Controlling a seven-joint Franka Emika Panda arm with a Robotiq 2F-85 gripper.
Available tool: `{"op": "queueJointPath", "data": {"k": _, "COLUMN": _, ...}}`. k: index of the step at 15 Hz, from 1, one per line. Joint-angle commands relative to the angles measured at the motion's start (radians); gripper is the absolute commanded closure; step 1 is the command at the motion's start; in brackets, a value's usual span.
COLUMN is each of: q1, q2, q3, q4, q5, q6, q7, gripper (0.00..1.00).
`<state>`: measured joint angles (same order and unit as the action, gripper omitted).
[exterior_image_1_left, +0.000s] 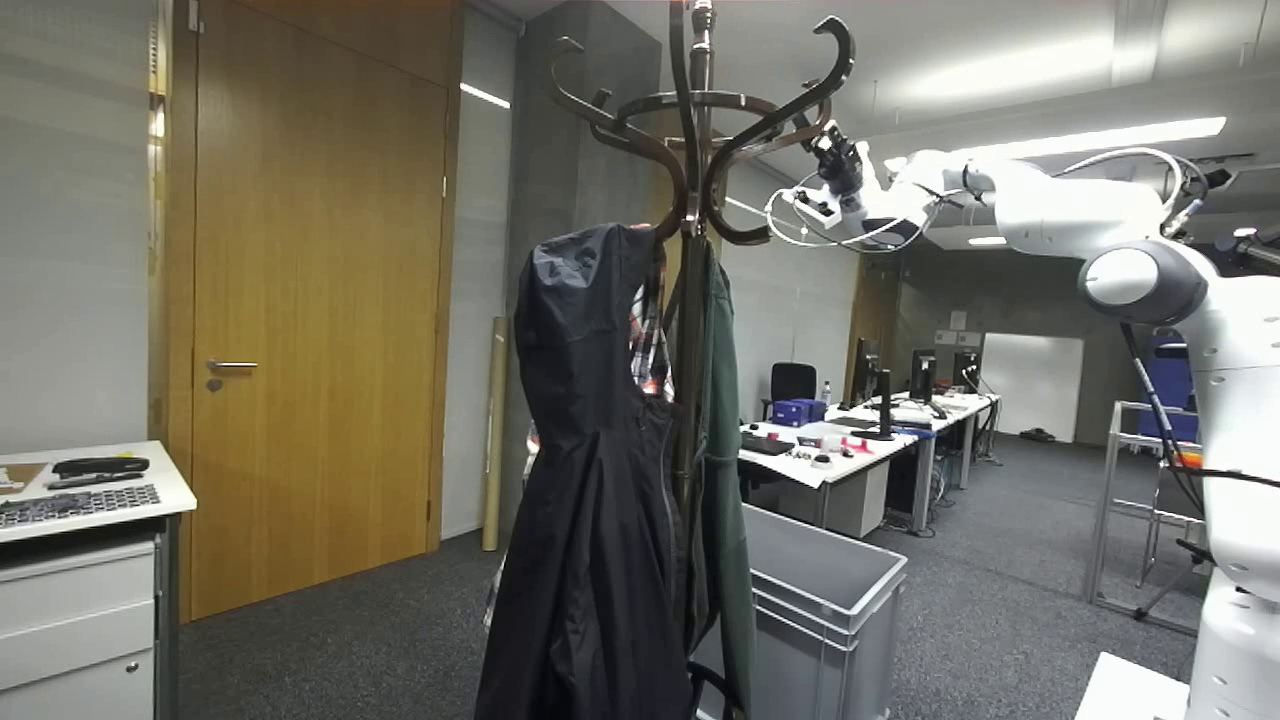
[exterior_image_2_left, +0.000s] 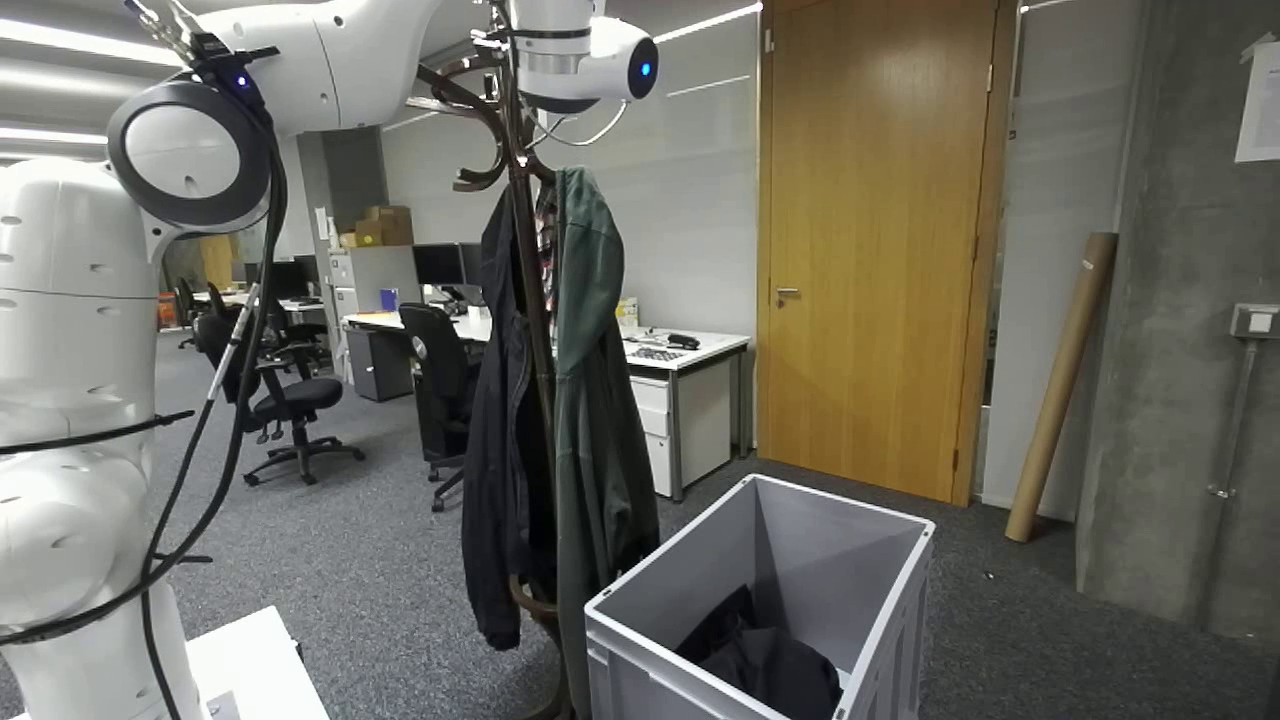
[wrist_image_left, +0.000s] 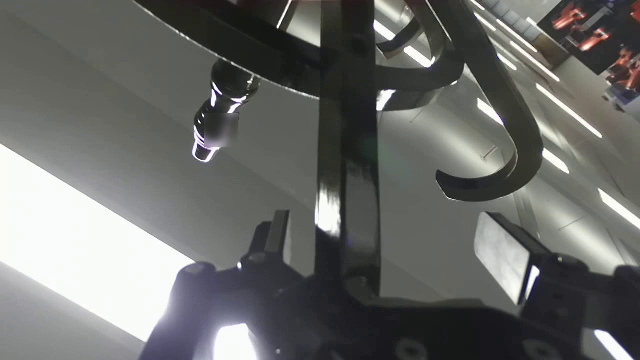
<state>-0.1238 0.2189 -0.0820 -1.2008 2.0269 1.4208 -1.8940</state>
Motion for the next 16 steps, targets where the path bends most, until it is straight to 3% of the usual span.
{"op": "queueJointPath", "data": {"k": 1, "q1": -0.005, "q2": 0.001, "q3": 0.004, "q4": 0.049, "q5": 0.005, "q6": -0.035, "q7": 0.039, "gripper": 0.00}}
{"op": "queueJointPath", "data": {"k": 10, "q1": 0.006, "q2": -0.087, "q3": 0.004, "q4": -0.034, "q5": -0.014, "q6": -0.003, "q7": 0.103, "gripper": 0.00}}
{"op": "queueJointPath", "data": {"k": 16, "q1": 0.021, "q2": -0.256, "q3": 0.007, "q4": -0.214, "q5": -0.051, "q6": 0.099, "q7": 0.124, "gripper": 0.00}}
